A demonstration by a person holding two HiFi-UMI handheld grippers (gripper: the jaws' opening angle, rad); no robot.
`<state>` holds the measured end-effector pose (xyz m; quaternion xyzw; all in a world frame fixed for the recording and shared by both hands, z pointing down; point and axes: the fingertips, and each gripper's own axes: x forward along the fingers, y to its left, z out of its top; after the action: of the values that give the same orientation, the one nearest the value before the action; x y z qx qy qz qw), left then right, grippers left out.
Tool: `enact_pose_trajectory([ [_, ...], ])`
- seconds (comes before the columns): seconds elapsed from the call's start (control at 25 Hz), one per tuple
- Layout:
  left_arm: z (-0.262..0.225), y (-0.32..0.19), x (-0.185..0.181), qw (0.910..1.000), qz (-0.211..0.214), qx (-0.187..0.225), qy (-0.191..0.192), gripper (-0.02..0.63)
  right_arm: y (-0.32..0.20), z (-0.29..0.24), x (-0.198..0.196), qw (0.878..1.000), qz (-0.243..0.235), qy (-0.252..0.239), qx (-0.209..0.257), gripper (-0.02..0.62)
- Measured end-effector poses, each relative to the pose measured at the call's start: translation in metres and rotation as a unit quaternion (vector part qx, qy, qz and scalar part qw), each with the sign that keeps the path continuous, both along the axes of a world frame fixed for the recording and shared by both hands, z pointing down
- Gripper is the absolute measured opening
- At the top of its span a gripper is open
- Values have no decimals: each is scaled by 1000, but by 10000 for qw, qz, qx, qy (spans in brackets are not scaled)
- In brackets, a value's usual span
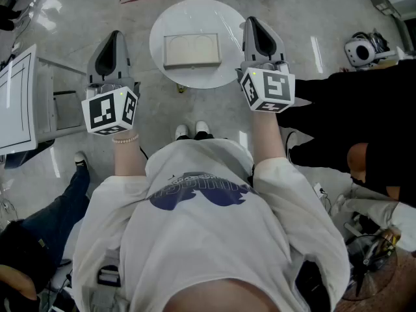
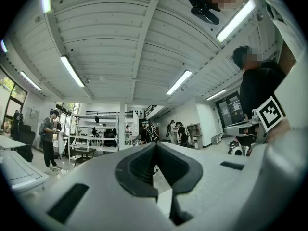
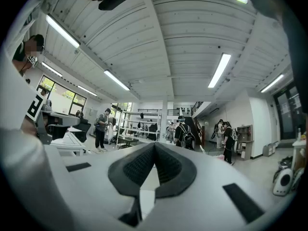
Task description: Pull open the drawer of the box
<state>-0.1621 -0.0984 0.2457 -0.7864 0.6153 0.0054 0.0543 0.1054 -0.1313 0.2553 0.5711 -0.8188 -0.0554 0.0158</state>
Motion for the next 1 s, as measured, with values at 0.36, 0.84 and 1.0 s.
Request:
enact_pose_trajectory([
  [0.36, 3, 1, 0, 10000, -44, -48, -6, 6, 1, 1, 1, 10000, -26, 95, -10, -3],
  [0.84, 36, -3, 11, 9988, -23, -492, -45, 6, 4, 3, 14, 9959, -352, -821, -109, -2],
  [1.0, 87, -9, 17, 9927, 74, -1165, 292, 8, 0, 37, 14, 9920, -601, -941, -593, 137],
])
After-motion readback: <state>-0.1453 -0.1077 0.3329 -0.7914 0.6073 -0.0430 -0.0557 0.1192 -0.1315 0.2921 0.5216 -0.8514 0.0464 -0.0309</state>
